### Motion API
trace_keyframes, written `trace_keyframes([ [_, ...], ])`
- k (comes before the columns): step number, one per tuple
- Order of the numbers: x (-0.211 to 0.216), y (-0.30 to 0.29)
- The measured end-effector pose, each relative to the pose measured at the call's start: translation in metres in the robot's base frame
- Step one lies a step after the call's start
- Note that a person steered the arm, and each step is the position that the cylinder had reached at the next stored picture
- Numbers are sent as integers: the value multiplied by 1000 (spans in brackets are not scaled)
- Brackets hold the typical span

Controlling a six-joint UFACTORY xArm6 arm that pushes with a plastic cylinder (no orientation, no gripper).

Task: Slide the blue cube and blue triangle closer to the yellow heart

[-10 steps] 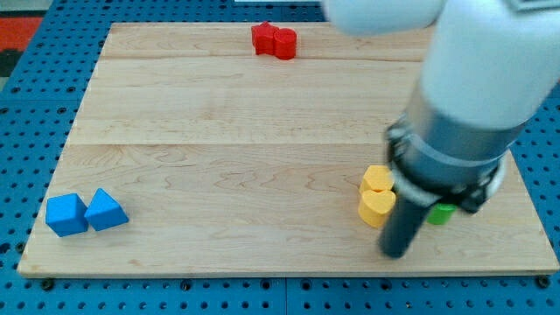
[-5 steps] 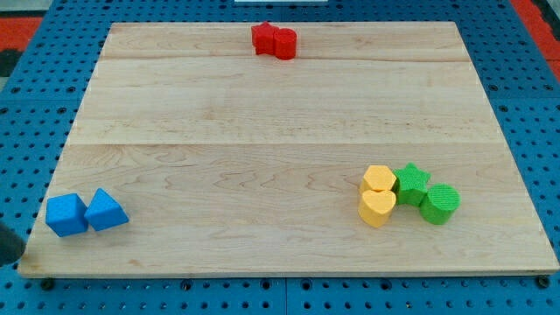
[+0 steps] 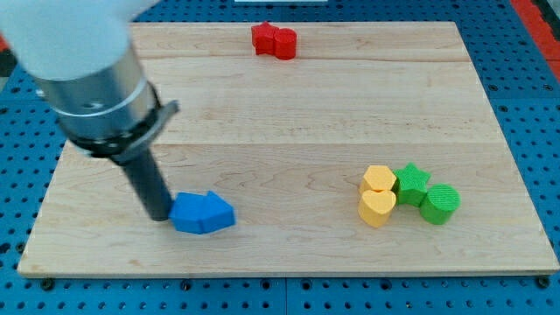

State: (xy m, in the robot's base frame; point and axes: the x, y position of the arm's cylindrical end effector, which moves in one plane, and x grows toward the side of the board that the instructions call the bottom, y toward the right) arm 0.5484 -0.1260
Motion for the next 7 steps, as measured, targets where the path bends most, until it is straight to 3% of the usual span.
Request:
trace_keyframes([
  [4,5,149],
  [7,29,151],
])
